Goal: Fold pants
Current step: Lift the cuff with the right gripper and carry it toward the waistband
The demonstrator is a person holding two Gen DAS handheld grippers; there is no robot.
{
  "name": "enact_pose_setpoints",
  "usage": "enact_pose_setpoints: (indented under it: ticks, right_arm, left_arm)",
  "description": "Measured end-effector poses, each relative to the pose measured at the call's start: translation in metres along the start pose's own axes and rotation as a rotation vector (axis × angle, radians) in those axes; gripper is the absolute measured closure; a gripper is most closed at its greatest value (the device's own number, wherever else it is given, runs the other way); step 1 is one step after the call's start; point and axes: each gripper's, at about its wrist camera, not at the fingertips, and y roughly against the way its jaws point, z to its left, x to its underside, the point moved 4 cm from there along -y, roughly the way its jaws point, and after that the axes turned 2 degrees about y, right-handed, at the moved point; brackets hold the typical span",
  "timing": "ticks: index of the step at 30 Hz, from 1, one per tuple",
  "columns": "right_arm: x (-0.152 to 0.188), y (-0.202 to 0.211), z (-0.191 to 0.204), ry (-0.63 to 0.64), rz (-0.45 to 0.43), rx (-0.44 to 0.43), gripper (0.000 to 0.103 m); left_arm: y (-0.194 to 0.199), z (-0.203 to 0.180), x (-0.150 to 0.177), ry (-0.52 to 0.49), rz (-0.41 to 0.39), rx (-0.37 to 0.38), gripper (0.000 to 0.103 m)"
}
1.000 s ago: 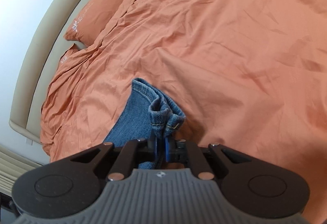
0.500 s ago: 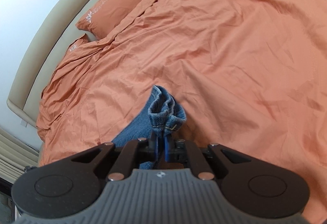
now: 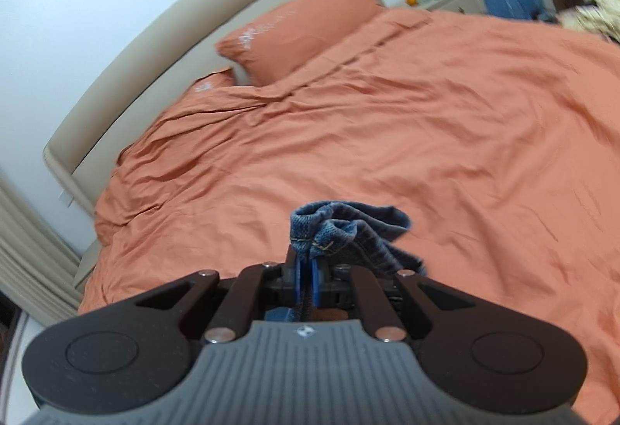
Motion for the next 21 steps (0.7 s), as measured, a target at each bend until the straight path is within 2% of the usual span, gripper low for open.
enact_pose_setpoints:
  ticks: [2,5,11,17,21]
  right_arm:
    - [-0.001,0.003,0.027,0.031,-0.005,-0.014,0.103]
    - [0.003,0.003,0.074,0.082,-0.003,-0.051,0.103]
    - [0.043,-0.022,0.185,0.196,0.048,-0.173,0.103]
    - [0.128,-0.065,0.273,0.334,0.149,-0.229,0.103]
    - [0.208,-0.098,0.296,0.403,0.279,-0.238,0.103]
  left_arm:
    - [0.016,0.003,0.007,0.027,-0.002,0.032,0.082]
    - [0.057,0.019,0.014,0.058,-0.081,0.029,0.082]
    - [0.145,0.093,0.017,0.185,-0.224,-0.037,0.082]
    - [0.199,0.168,0.045,0.328,-0.309,-0.116,0.082]
    - [0.203,0.2,0.063,0.403,-0.315,-0.134,0.082]
